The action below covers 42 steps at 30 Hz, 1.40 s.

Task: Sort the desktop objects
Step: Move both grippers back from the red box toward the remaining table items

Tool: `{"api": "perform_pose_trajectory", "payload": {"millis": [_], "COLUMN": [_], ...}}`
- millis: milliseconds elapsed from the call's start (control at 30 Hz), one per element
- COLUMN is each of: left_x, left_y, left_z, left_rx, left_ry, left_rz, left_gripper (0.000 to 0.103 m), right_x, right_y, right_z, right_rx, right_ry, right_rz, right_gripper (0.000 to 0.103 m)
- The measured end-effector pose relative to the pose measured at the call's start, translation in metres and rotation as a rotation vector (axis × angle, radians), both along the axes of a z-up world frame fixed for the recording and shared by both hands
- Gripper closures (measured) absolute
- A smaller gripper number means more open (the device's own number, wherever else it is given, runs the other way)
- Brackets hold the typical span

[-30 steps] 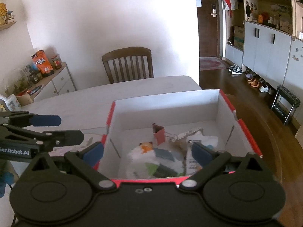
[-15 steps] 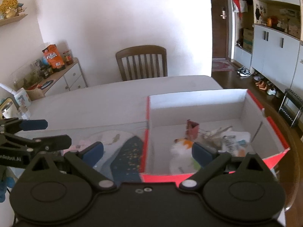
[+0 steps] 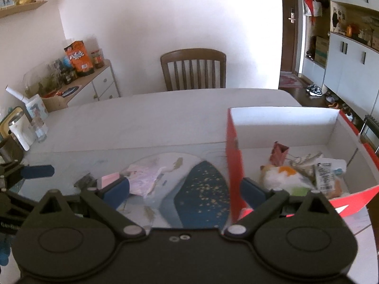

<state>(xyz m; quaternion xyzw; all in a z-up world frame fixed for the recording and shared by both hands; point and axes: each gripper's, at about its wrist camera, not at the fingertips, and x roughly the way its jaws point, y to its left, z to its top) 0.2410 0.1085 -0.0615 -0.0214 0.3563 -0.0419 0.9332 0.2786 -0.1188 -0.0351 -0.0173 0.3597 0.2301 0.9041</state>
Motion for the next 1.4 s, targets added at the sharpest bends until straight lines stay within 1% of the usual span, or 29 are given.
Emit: {"api": "perform_pose_trajectory", "payload": {"millis": [333, 467, 600, 667, 933, 1233, 1400], "left_x": [-0.015, -0.017, -0.017, -0.016, -0.014, -0.012, -0.013], "left_y": [0.042, 0.054, 0.062, 0.066, 0.069, 0.072, 0.071], "left_z": [-0.028, -0.04, -0.049, -0.053, -0.066, -0.076, -0.077], "left_rx": [-0.001, 0.007, 0.032, 0.028, 0.043, 0.042, 0.054], "left_ry": [0.065, 0.095, 0.115, 0.125, 0.145, 0.16, 0.158], "left_rz": [0.041, 0.054, 0.074, 0.077, 0.065, 0.055, 0.038], "left_gripper": [0.0, 0.0, 0.0, 0.0, 0.0, 0.001, 0.006], "right_x": [0.005, 0.011, 0.017, 0.02, 0.037, 0.052, 0.059], "right_y": [0.048, 0.065, 0.08, 0.086, 0.102, 0.125, 0.133], "right_z": [-0.018, -0.028, -0.038, -0.043, -0.063, -0.084, -0.092], "right_rx": [-0.032, -0.041, -0.051, -0.058, -0.074, -0.107, -0.12], "right_ry": [0.004, 0.012, 0.024, 0.029, 0.063, 0.089, 0.108], "right_rz": [0.022, 0.023, 0.028, 0.027, -0.006, -0.013, -0.027], "right_gripper": [0.003, 0.003, 0.003, 0.003, 0.003, 0.004, 0.004]}}
